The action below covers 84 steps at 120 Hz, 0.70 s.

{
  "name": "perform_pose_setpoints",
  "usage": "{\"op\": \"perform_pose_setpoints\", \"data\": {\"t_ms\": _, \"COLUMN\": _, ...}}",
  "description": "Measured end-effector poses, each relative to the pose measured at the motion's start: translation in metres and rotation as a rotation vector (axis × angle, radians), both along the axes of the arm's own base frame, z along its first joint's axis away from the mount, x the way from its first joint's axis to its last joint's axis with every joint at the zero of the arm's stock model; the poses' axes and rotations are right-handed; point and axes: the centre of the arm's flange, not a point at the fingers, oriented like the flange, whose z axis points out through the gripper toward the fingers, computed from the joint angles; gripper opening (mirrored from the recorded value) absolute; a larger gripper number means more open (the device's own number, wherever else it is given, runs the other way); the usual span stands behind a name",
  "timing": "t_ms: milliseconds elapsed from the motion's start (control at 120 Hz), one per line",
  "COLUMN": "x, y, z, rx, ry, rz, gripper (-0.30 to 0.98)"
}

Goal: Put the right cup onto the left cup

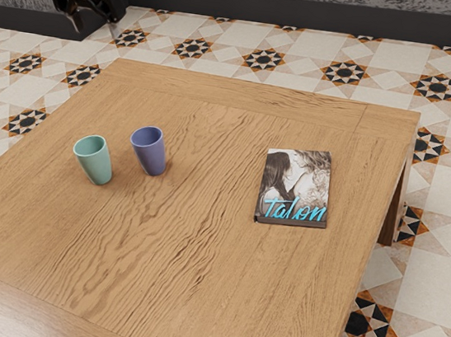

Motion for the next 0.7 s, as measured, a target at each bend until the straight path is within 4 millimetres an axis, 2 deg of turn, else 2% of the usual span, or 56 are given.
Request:
{"op": "perform_pose_setpoints", "data": {"t_ms": 92, "x": 0.001, "y": 0.004, "z": -0.005, "rx": -0.005, "ry": 0.012, "rz": -0.001, "gripper": 0.67}}
{"op": "perform_pose_setpoints", "data": {"t_ms": 167, "x": 0.006, "y": -0.001, "z": -0.015, "rx": 0.002, "ry": 0.030, "rz": -0.010, "gripper": 0.67}}
{"op": "perform_pose_setpoints", "data": {"t_ms": 308, "x": 0.046, "y": -0.013, "z": -0.082, "rx": 0.033, "ry": 0.090, "rz": -0.003, "gripper": 0.67}}
{"op": "perform_pose_setpoints", "data": {"t_ms": 442, "x": 0.073, "y": -0.032, "z": -0.139, "rx": 0.012, "ry": 0.119, "rz": 0.017, "gripper": 0.67}}
{"op": "perform_pose_setpoints", "data": {"t_ms": 533, "x": 0.079, "y": -0.041, "z": -0.172, "rx": -0.021, "ry": 0.139, "rz": 0.049, "gripper": 0.67}}
{"op": "perform_pose_setpoints", "data": {"t_ms": 700, "x": 0.079, "y": -0.058, "z": -0.209, "rx": -0.058, "ry": 0.141, "rz": 0.108, "gripper": 0.67}}
